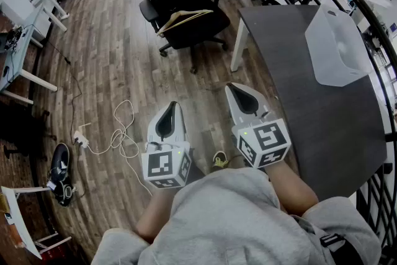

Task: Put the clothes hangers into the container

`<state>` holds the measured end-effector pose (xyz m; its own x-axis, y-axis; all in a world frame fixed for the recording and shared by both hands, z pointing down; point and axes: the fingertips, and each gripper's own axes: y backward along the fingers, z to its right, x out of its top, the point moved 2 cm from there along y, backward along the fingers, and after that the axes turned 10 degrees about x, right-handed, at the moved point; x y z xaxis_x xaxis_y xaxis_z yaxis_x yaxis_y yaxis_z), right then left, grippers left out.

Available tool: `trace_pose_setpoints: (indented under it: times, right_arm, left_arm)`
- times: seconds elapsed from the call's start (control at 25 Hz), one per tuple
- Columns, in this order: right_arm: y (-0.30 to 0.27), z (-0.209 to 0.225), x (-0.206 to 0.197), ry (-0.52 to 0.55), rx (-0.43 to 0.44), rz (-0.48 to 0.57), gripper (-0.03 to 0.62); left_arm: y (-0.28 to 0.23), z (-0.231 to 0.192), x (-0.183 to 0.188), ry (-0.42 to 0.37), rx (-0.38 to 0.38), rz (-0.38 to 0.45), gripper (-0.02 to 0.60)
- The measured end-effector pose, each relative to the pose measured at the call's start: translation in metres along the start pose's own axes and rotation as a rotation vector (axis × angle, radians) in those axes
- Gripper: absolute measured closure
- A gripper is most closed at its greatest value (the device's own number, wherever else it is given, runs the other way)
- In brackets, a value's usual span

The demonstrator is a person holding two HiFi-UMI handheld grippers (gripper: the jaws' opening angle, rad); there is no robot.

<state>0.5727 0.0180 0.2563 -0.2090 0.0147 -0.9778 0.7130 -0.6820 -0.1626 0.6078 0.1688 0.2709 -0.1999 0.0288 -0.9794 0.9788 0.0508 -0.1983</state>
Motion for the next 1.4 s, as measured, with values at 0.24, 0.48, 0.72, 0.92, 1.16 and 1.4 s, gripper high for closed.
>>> trace_pose_setpoints:
  times: [0.24, 0.48, 0.72, 0.92, 1.16, 1.4]
  right_arm:
    - [-0.005, 0.004, 0.000, -0.004, 0.003, 0.014, 0.594]
    - [-0.018, 0.008, 0.000, 0.000, 0.017, 0.009, 0.594]
    - [-0.054, 0.023, -0.007, -0.010, 0.026, -0.009, 0.594]
    - [-0.105, 0.050, -0.009, -0.018, 0.020, -0.040, 0.594]
    - [-0.174, 0.088, -0.003, -0.010, 0.010, -0.067, 0.594]
    - [-0.235, 0.123, 0.007, -0.055, -0.016, -0.073, 0.594]
  left_arm:
    - [-0.009, -0.007, -0.004, 0.011, 0.028, 0.012, 0.574]
    - [-0.024, -0.016, -0.013, 0.040, 0.037, -0.003, 0.574]
    - [-0.059, -0.039, -0.025, 0.056, 0.045, -0.031, 0.574]
    - [-0.115, -0.058, -0.023, 0.050, 0.025, -0.043, 0.574]
    - [-0.191, -0.073, -0.016, 0.024, -0.017, -0.095, 0.573]
    - [-0.256, -0.095, -0.006, 0.017, -0.032, -0.133, 0.574]
